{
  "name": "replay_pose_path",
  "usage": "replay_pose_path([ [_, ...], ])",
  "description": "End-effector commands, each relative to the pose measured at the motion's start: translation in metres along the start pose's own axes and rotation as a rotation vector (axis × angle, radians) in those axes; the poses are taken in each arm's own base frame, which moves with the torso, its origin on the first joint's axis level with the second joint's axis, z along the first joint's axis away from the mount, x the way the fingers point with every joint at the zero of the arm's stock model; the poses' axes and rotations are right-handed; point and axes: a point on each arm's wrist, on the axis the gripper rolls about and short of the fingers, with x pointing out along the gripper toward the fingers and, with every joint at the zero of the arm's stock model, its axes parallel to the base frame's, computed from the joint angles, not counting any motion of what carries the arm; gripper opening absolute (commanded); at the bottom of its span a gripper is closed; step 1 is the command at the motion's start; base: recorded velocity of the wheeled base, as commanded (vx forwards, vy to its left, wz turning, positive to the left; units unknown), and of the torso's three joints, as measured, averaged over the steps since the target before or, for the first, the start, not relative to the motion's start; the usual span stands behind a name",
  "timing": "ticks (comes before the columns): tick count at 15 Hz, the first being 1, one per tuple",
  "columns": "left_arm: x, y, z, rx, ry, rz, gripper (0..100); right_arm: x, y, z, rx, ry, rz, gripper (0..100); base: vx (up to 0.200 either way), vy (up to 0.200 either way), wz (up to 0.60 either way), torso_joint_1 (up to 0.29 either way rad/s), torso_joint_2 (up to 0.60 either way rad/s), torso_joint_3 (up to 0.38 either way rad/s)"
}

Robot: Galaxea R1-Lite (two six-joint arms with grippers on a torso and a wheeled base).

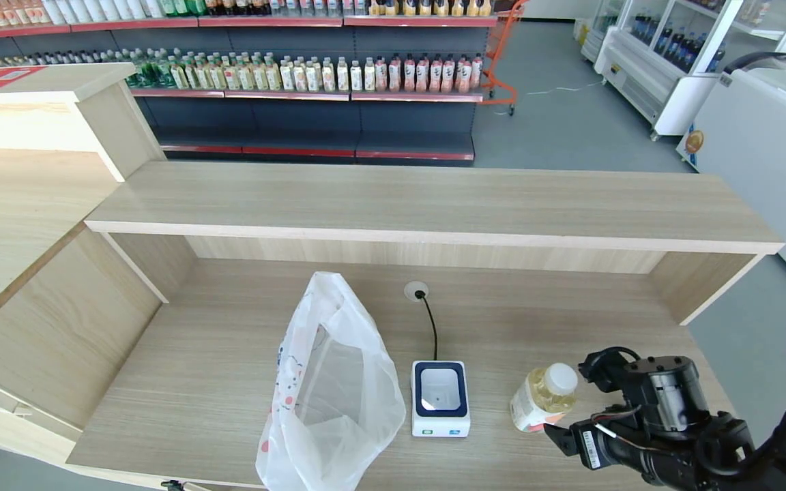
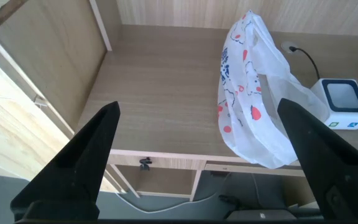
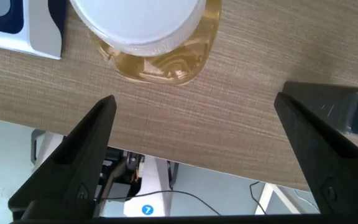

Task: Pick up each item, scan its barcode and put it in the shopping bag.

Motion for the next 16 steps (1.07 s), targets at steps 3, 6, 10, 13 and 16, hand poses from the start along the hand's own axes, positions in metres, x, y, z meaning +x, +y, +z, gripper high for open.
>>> replay_pose_path([
  [3,0.0,0.0,0.0,0.0,-0.001,0.0,100,0.016,0.009,-0.006,-0.024,-0.024,0.02,100,0.0,0.0,0.0,0.0,0.0,0.0],
  [6,0.0,0.0,0.0,0.0,-0.001,0.0,100,0.028,0.016,-0.009,-0.023,-0.078,-0.018,100,0.0,0.0,0.0,0.0,0.0,0.0],
  [10,0.0,0.0,0.0,0.0,-0.001,0.0,100,0.039,0.02,-0.01,-0.009,-0.153,-0.021,100,0.0,0.0,0.0,0.0,0.0,0.0],
  [13,0.0,0.0,0.0,0.0,-0.001,0.0,100,0.044,0.024,-0.011,-0.003,-0.196,-0.011,100,0.0,0.0,0.0,0.0,0.0,0.0],
  [16,0.0,0.0,0.0,0.0,-0.001,0.0,100,0.05,0.028,-0.018,-0.024,-0.189,-0.003,100,0.0,0.0,0.0,0.0,0.0,0.0],
])
